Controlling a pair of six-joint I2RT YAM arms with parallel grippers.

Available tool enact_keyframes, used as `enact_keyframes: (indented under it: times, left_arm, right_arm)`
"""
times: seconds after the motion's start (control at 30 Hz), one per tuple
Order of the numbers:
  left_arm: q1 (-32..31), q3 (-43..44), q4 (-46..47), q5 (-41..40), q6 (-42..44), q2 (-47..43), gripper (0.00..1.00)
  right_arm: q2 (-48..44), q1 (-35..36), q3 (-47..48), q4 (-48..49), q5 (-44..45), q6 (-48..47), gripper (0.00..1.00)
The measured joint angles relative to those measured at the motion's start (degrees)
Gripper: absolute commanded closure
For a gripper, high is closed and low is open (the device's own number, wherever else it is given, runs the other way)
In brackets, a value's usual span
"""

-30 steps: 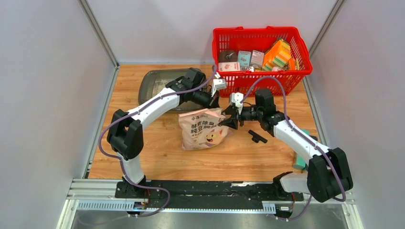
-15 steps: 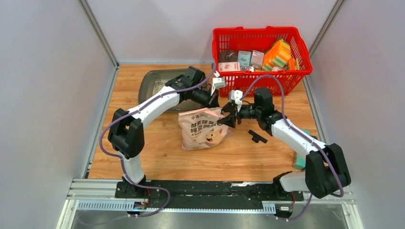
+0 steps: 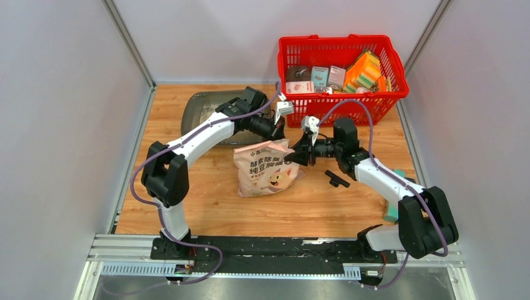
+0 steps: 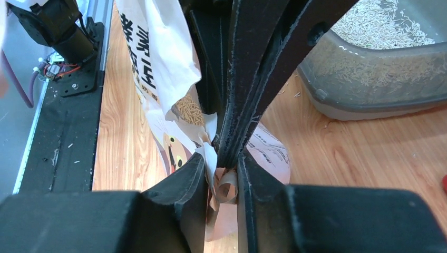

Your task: Fill the litter box with clean litter

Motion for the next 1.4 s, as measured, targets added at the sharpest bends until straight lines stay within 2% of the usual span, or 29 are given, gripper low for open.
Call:
enact_keyframes:
  times: [0.17,0.23,0.27,0.37,0.47,0.57,0.7,0.83,0.93,1.1,1.2,1.27,1.33,1.4]
  left_arm:
    - [0.5,0.1,0.0,0.2,-0.1,0.2,0.99]
    - [1.0,0.1,0.2,0.1,-0.5,0.2,0.88]
    - [1.2,0.1,0.4,0.1,-1.3,0.2,0.75]
    - [3.0,0.1,1.4,-1.2,-4.2,-0.6,0.59]
    - [7.3,0.1,2.9,-4.2,-6.6,-3.1,0.49]
    - [14.7,-1.6,4.2,-7.8,-8.0,-9.8,0.47]
    - [23.2,-10.3,3.9,-10.0,-6.8,-24.3,0.45]
    - [26.1,-23.3,2.0,-10.5,-3.2,-39.9,0.45]
    - [26.1,-31.1,-0.3,-11.0,-0.9,-47.1,0.45]
    - [26.2,-35.0,-5.4,-12.2,2.2,-49.4,0.44]
    - [26.2,-35.0,-8.0,-12.5,5.2,-50.0,0.42]
    - [26.2,-35.0,-10.0,-11.7,7.5,-50.5,0.35]
    - [26.2,-35.1,-11.2,-9.8,9.5,-51.0,0.23]
    - [25.6,-35.7,-10.6,-8.4,10.4,-51.5,0.22]
  right_arm:
    - [0.0,-0.2,-1.5,4.0,0.8,8.0,1.0]
    - [0.0,-0.1,-1.6,4.6,1.3,10.7,1.0]
    - [0.0,-0.1,-1.6,4.8,1.7,12.1,1.0]
    - [0.0,-0.2,-1.2,3.5,2.4,15.2,1.0]
    - [0.0,-0.2,0.8,0.9,2.3,17.8,1.0]
    - [0.1,-0.3,3.5,-1.8,2.3,19.5,1.0]
    - [1.7,-0.9,7.4,-6.2,2.1,21.2,1.0]
    - [2.5,-1.0,8.7,-9.1,1.9,20.8,0.99]
    - [2.6,-1.2,8.7,-9.7,1.2,20.4,0.96]
    - [2.9,-1.3,8.6,-9.8,0.3,19.1,0.96]
    - [2.9,-1.3,8.5,-9.8,-0.2,18.0,0.89]
    - [2.9,-1.3,8.5,-10.0,-0.5,16.8,0.85]
    - [2.9,-1.3,8.5,-10.7,-1.1,15.3,0.79]
    - [2.9,-1.3,8.5,-11.3,-1.9,14.0,0.74]
